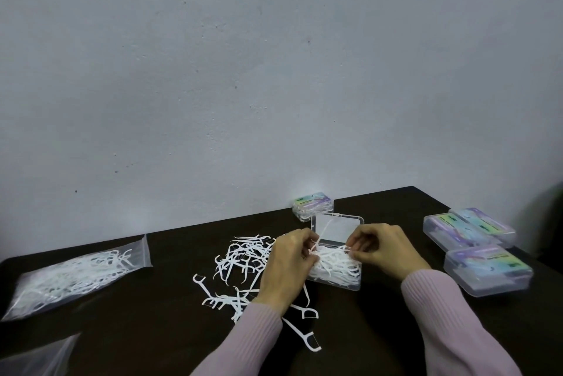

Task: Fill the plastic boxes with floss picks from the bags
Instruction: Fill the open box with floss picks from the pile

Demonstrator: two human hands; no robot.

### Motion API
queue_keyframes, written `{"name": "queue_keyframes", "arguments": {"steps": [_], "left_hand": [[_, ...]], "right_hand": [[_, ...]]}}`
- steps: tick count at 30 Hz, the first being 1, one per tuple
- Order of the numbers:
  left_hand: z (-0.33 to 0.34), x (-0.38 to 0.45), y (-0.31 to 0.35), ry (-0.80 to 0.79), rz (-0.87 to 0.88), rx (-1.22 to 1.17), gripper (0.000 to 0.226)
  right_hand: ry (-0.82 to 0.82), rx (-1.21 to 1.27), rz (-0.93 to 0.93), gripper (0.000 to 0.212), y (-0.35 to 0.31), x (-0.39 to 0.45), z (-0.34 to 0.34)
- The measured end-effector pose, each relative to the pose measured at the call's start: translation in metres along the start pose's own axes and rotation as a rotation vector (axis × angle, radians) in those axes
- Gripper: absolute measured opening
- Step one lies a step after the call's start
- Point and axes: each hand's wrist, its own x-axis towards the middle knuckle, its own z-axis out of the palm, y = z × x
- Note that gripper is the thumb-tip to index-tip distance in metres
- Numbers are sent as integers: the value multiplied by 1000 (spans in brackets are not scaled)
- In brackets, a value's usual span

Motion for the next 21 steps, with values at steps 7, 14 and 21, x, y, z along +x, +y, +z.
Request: {"name": "queue_keyframes", "arguments": {"steps": [7, 14, 21], "left_hand": [[-4, -1, 3, -19, 66, 130, 26], [-8, 0, -5, 49, 73, 197, 17], [-3, -1, -19, -110, -141, -255, 26]], "right_hand": [[-53, -26, 70, 19, 8, -1, -8], [-90, 22, 100, 14, 7, 0, -6], [-128, 63, 96, 18, 4, 0, -4]]}}
